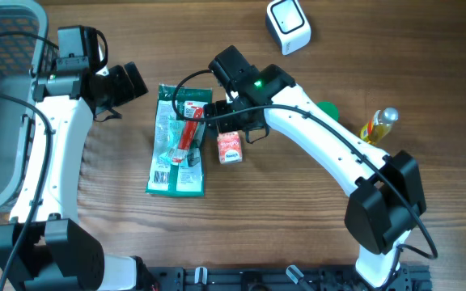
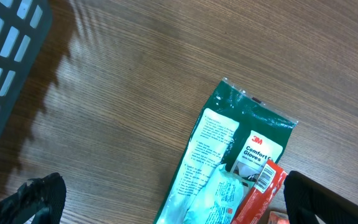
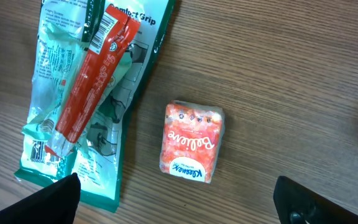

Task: Scan the item barcode
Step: 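Lower the right gripper and grasp the pink tissue pack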

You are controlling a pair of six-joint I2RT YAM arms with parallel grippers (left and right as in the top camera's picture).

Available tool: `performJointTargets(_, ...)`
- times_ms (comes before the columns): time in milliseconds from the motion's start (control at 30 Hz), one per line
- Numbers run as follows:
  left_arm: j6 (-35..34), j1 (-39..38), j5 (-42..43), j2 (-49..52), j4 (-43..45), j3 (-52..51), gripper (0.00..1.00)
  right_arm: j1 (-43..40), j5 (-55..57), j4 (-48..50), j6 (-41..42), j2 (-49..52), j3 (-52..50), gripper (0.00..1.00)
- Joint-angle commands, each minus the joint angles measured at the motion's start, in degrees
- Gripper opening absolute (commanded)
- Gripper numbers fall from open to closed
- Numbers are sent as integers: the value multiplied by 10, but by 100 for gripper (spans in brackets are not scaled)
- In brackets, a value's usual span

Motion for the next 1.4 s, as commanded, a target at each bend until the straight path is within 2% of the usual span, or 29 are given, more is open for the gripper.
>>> performJointTargets(0,1,2,4,-5,1,6,100,-1,8,-11,5,-1,-6,81)
performJointTargets(33,1,2,4,-5,1,6,100,-1,8,-15,5,-1,-6,73)
performJointTargets(67,1,2,4,-5,1,6,100,-1,8,-19,5,-1,-6,69)
performJointTargets(300,1,2,4,-5,1,6,100,0,7,-42,5,-1,-7,57)
performJointTargets(433,1,2,4,-5,1,6,100,1,8,-30,18,-1,-24,56)
performJointTargets(600,1,2,4,-5,1,6,100,1,5,34,36,-1,-93,55)
performJointTargets(800,1,2,4,-5,1,6,100,1,-1,127,56,-1,-180,47)
performJointTargets(967,1,2,4,-5,1,6,100,1,-1,169,76,-1,-204,40)
performJointTargets(1167,1,2,4,-5,1,6,100,1,-6,172,76,-1,-205,39)
performJointTargets(1367,1,2,4,-5,1,6,100,1,-6,181,76,-1,-204,43)
